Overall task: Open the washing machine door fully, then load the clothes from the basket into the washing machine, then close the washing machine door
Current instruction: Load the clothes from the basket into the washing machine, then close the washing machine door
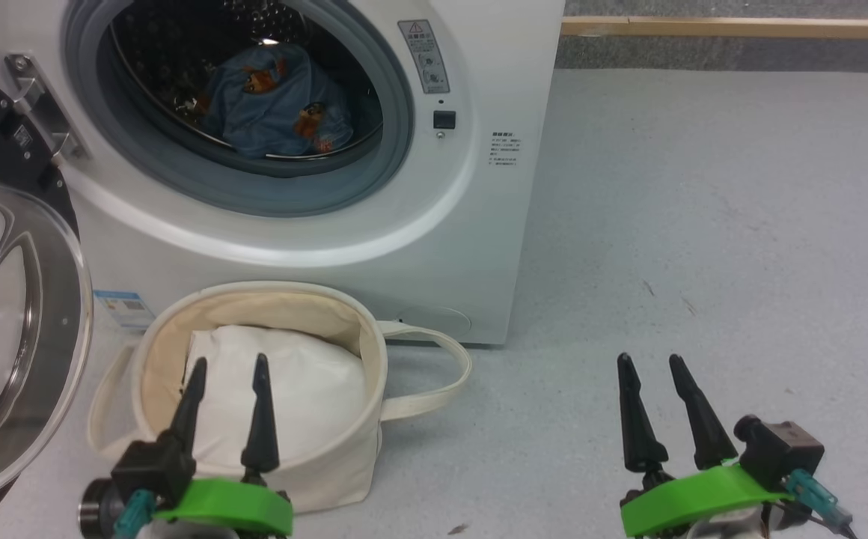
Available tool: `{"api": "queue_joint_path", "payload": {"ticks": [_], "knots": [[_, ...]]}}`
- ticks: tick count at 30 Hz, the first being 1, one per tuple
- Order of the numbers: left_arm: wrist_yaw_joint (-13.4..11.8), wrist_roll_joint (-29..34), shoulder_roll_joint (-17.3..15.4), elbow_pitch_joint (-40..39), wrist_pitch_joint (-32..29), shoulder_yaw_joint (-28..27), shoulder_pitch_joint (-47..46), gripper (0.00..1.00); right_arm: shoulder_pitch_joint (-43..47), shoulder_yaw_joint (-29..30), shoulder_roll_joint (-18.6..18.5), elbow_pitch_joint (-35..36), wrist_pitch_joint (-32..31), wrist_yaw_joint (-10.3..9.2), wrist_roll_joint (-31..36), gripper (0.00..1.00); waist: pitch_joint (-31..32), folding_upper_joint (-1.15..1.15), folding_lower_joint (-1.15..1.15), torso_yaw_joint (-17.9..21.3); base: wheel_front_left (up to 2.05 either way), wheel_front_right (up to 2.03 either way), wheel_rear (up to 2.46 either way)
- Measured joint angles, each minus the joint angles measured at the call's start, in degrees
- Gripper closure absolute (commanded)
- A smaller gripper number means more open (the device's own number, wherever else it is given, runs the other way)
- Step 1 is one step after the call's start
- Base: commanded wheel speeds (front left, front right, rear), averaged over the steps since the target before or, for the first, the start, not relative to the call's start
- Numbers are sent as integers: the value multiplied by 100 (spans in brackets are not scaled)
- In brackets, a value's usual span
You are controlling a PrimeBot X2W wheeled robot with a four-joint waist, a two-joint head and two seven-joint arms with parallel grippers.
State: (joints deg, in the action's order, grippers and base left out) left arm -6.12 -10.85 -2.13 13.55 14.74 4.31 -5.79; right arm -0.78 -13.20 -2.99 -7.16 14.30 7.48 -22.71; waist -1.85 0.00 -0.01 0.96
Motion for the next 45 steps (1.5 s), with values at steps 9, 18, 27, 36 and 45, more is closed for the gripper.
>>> {"api": "queue_joint_path", "payload": {"ticks": [9, 18, 27, 36, 45], "knots": [[-94, 0, -2, -30, 0, 215, 90, 0, 20, -10, 1, -23, 0, 0, 0, 0, 61, 0, 1, 20, 0, 0, 0], [-97, 0, -3, -24, 0, 238, 90, 0, 20, -49, 1, -42, 0, 0, -1, 0, 28, 0, 1, 50, 0, 0, 0], [-100, -42, -5, 12, 0, 353, 89, 0, 20, -62, 1, -71, 0, 0, 0, 0, 37, 0, 1, 32, 0, 0, 0], [-151, -62, -7, 52, 0, 397, 89, 0, 20, -83, 1, -94, 0, 0, 1, 0, 53, 0, 1, 18, 0, 0, 0], [-151, -145, -7, 69, 0, 379, 89, 0, 19, -98, 1, -103, 0, 0, 0, 0, 55, 0, 1, 14, 0, 0, 0]]}}
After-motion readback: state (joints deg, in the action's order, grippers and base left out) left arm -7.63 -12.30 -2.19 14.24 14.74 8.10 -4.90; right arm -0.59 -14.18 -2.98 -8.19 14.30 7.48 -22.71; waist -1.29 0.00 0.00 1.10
